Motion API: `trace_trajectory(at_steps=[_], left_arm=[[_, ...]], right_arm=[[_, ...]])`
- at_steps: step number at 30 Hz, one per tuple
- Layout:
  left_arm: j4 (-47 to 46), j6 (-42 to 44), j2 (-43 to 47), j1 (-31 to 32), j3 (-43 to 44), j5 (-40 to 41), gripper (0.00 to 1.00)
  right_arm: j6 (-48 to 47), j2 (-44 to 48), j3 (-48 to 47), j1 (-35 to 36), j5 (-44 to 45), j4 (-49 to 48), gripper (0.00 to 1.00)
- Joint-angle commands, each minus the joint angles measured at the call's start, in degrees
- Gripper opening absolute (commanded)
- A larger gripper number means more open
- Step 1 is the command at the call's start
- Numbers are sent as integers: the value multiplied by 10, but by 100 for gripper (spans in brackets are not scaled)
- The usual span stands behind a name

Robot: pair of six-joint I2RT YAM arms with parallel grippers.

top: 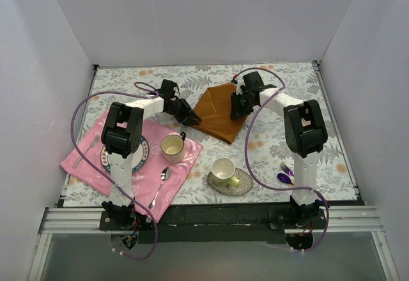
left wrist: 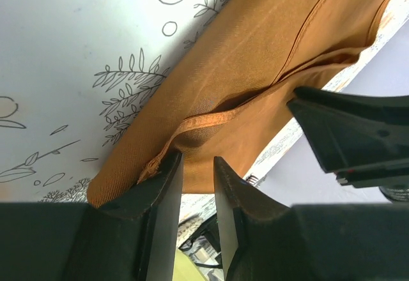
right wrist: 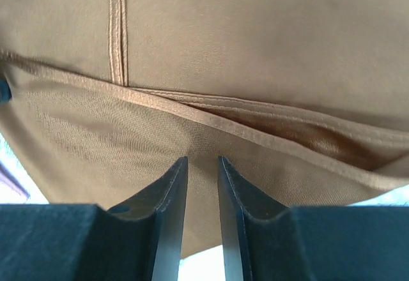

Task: Fold the napkin, place the utensils inside, and roll it up
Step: Roll the napkin with the utensil

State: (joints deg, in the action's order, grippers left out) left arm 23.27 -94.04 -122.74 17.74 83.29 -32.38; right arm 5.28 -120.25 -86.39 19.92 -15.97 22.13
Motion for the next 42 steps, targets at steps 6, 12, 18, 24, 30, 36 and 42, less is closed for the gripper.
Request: trace_trajectory(at_steps=[6,12,18,24,30,36,42], left_arm=[[41,3,36,-9,77,16,33],[28,-40,65,-29,83,0,41],[2,-87,77,-31,39,-26,40],[-67,-128,94,-32,-30,-38,39],[-69,-137,93,-35,-32,-28,39],[-71,-148,93,-46,-34,-23,38],[-72,-147,92,-51,-39,-28,38]], right_arm=[[-75,74,-20,12,36,6,56],[-184,166,70,100,85,-19,99],[-260,153,68,188,173,-2,86],[-283,98,35,243,242,10,61],[-300,73,37,272,259,-10,52],[-298,63,61,286,278,-35,45],[-298,54,81,288,320,-66,42]])
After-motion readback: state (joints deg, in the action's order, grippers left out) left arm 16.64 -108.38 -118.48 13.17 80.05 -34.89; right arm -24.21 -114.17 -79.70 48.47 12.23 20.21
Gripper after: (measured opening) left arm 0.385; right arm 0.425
